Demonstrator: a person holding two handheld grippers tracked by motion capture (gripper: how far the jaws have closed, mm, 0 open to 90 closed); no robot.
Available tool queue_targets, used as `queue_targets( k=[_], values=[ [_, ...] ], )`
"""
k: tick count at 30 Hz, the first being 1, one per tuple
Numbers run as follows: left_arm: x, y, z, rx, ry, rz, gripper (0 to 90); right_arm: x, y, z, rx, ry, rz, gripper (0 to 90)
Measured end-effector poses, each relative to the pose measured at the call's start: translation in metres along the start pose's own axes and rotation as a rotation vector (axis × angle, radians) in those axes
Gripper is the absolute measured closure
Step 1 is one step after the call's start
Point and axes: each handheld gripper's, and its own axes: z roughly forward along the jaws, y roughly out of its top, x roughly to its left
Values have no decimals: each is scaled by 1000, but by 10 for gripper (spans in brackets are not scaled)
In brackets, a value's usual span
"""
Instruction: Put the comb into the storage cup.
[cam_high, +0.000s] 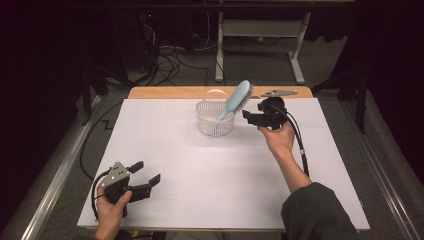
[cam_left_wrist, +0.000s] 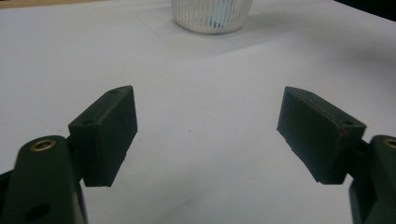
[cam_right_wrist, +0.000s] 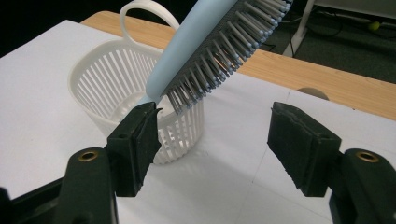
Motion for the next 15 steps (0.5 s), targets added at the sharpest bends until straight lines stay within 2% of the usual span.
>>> queue_targets(
  k=[15],
  values=[
    [2, -1, 0, -3, 4, -22, 210, -5, -7, -16, -26, 12, -4, 341]
  ],
)
